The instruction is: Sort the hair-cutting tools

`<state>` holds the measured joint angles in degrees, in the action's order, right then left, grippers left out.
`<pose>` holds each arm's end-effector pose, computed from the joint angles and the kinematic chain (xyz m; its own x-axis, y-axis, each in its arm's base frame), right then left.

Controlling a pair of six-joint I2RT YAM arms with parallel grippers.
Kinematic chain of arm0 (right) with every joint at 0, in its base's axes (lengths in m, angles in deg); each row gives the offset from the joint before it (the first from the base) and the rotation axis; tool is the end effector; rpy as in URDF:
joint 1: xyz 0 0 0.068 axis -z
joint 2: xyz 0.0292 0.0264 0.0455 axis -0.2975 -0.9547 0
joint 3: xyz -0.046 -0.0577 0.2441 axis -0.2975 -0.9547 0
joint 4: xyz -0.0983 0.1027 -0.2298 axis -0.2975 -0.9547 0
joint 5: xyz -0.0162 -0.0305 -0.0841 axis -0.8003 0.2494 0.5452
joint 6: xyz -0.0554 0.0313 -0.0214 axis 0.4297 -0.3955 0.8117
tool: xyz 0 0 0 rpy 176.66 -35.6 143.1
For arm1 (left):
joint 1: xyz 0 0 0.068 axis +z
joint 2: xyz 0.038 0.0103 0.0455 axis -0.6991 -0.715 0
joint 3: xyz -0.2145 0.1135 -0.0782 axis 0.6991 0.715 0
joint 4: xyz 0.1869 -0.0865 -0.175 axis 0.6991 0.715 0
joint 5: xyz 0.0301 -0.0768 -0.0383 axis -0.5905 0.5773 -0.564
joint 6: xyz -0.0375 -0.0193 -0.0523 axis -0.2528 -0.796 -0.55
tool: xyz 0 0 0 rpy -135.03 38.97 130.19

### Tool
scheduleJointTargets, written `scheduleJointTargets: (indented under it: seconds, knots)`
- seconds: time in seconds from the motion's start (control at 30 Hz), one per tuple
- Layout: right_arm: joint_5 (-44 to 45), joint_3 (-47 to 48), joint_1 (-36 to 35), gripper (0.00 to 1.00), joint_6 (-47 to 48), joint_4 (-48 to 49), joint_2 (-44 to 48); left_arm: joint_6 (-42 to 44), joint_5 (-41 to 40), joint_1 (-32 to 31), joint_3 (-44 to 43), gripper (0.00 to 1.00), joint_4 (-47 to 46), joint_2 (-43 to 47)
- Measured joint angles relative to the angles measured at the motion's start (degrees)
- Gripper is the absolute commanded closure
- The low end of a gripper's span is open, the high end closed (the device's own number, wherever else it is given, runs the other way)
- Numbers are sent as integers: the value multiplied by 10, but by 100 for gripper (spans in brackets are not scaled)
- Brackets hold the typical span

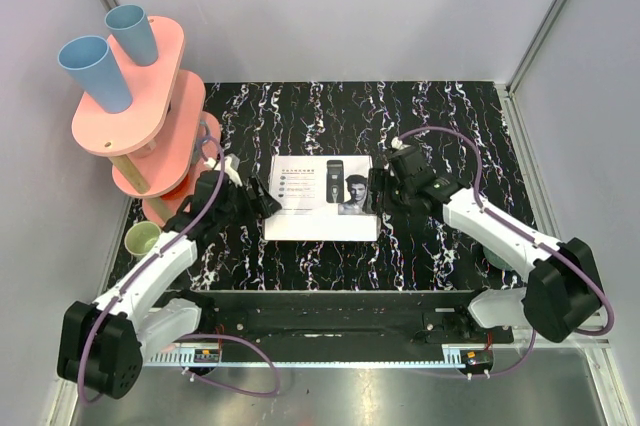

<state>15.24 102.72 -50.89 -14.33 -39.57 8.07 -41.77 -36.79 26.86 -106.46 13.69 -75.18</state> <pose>0.2479 0.1637 0.2164 -0.8419 0.0535 -0.5370 -0.1355 0.9423 0.3063 0.2269 -0.0826 0.1916 -0.7364 -0.3631 -0.5708 0.0209 0.8311 -0.5557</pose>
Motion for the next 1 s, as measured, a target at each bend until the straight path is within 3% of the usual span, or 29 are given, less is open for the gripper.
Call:
scheduleJointTargets:
  seconds: [0.3, 0.67, 1.0]
  knots:
    - [-61, -28, 0, 18, 1, 10, 0, 10, 4, -42, 7, 25, 5, 0]
    - [-125, -28, 0, 31, -14, 19, -30, 13, -4, -60, 1, 35, 35, -37]
    - [-151, -3, 1, 33, -48, -16, -35, 2, -8, -62, -40, 38, 104, -37]
